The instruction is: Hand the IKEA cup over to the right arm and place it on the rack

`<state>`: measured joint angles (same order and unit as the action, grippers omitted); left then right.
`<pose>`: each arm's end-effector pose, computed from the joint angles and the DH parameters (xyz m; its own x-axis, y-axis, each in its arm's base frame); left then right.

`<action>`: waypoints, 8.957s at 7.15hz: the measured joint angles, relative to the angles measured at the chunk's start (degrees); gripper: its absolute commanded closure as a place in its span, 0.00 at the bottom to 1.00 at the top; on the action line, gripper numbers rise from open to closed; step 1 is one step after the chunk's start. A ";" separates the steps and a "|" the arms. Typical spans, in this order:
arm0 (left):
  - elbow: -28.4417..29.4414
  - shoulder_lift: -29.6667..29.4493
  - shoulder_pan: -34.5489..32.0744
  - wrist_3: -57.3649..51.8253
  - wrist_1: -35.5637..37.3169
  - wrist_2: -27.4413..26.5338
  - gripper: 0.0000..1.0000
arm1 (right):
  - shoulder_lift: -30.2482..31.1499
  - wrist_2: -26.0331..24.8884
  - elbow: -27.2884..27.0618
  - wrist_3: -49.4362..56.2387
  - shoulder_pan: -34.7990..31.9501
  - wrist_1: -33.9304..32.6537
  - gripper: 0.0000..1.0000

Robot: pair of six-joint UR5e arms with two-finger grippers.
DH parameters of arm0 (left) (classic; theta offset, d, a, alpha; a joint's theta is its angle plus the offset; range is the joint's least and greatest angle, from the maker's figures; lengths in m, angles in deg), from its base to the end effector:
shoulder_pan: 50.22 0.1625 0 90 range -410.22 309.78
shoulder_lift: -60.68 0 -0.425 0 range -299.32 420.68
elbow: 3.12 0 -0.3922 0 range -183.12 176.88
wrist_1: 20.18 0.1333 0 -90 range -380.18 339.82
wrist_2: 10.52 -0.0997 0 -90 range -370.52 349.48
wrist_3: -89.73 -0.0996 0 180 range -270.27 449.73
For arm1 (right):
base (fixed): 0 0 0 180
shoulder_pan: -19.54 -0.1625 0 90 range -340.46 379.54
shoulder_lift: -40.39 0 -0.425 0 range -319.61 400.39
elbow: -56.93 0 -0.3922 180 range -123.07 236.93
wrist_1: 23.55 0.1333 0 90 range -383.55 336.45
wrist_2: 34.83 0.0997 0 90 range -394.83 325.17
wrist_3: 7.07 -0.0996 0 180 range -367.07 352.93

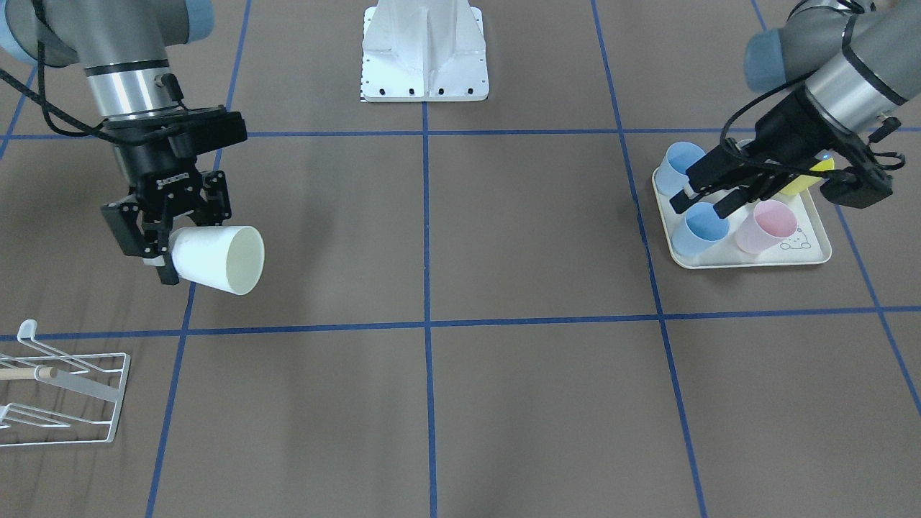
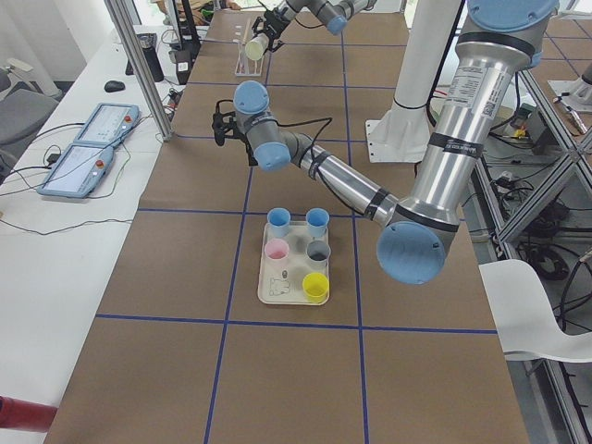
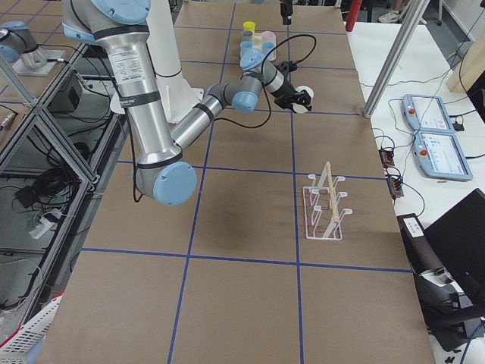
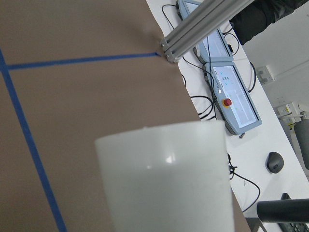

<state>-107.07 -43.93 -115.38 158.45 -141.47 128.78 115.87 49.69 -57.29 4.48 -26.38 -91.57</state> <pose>0.1819 -0.5306 0.3327 0.3114 -0.1094 -0.9440 0.2182 0.9750 -0.0410 -0.2784 -0.4928 0.2900 0.6893 -0.6902 -0.2204 0.4881 0.2176 0.8452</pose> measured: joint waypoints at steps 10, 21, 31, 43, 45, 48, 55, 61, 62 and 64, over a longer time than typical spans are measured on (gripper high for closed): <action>0.03 5.11 -2.29 -8.00 -0.07 0.00 0.00 | 13.26 -22.50 4.55 73.87 -8.91 -0.02 0.78; 0.57 5.06 -2.04 -7.99 -0.08 0.00 0.00 | 10.79 -34.28 14.04 73.94 -1.88 0.78 0.63; 0.80 5.00 -1.98 -7.99 -0.09 0.00 0.00 | 10.42 -35.22 15.43 73.71 -0.70 0.80 0.02; 1.00 8.06 -7.03 -29.42 7.65 -4.01 0.00 | 7.49 -11.99 5.31 29.18 -1.79 0.56 0.00; 0.97 12.81 -7.59 -38.07 9.13 -7.97 0.00 | 7.44 -3.17 3.35 5.31 -1.76 2.14 0.00; 2.91 17.54 -7.24 -41.64 6.45 -9.01 0.00 | 7.47 9.14 2.44 -21.29 -1.72 6.58 0.00; 9.04 19.03 4.85 -28.15 -5.21 -15.43 0.44 | 6.86 16.99 1.46 -29.27 -1.72 5.71 0.00; 8.01 20.17 4.89 -28.21 -5.21 -12.95 1.00 | 6.43 17.08 1.53 -29.31 -1.72 5.84 0.00; 7.26 20.31 4.70 -28.21 -5.02 -12.13 1.00 | 6.29 17.08 1.57 -29.31 -1.69 5.90 0.00; 6.11 20.03 2.13 -28.13 -4.37 -11.15 1.00 | 5.32 17.08 1.67 -29.31 -1.68 6.27 0.00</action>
<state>-100.96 -23.89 -113.25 130.32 -145.83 117.64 121.18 66.77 -55.62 -24.82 -28.06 -85.30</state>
